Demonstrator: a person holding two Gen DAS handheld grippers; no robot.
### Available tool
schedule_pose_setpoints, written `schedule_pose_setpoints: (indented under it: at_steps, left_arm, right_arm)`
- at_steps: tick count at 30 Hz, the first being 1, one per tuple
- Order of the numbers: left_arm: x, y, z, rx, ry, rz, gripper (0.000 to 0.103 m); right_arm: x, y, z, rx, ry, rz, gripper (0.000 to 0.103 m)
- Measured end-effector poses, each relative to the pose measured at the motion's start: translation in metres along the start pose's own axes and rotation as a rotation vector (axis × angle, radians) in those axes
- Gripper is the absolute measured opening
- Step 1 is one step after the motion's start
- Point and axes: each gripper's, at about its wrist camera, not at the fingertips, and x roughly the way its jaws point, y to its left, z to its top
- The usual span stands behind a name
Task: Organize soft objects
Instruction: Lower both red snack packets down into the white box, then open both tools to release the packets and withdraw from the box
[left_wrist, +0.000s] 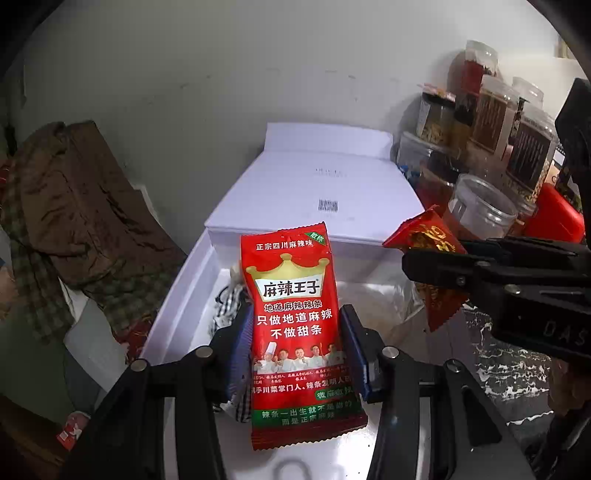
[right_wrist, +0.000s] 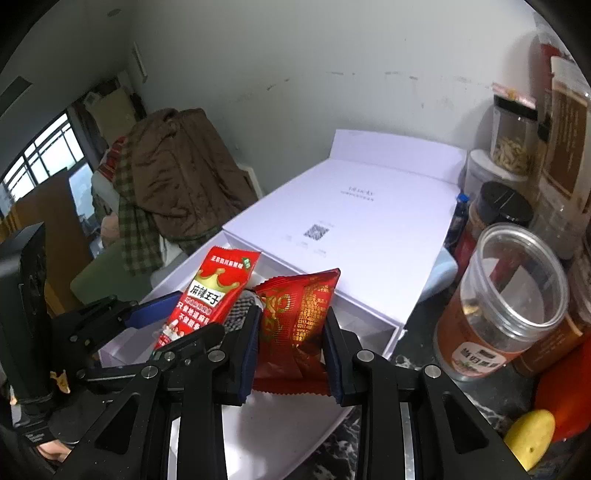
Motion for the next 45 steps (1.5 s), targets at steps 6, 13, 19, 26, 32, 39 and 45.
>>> schedule_pose_setpoints:
  at_steps: [6,13,19,26,32,39,45]
  left_arm:
    - [0.009,0.0,-0.004,0.005,0.025,0.005,0.046]
    - [0.013,-0.002,-0.005,0.013,0.035,0.013,0.046]
    - [0.012,0.0,-0.005,0.006,0.041,0.006,0.046]
    - [0.015,-0.002,-0.002,0.017,0.052,0.021,0.047]
    - [0.017,-0.005,0.001,0.018,0.067,0.027,0.05]
    - [0.016,-0.007,-0.001,-0.014,0.1,0.023,0.051]
    - [0.006,-0.004,0.004,-0.032,0.081,0.043,0.051]
  right_arm:
    - [0.014,-0.002,-0.004,0.008,0.024,-0.024,0.031]
    - [0.026,-0.003,-0.008,0.01,0.039,-0.044,0.032]
    - [0.031,-0.005,-0.009,0.012,0.046,-0.055,0.034]
    - [0.032,-0.008,-0.008,0.015,0.068,-0.07,0.038]
    - [0.028,-0.009,-0.006,0.015,0.062,-0.072,0.047]
    - [0.011,-0.01,-0.003,0.006,0.033,-0.084,0.051]
    - [0.002,-0.009,-0.005,0.024,0.02,-0.074,0.051]
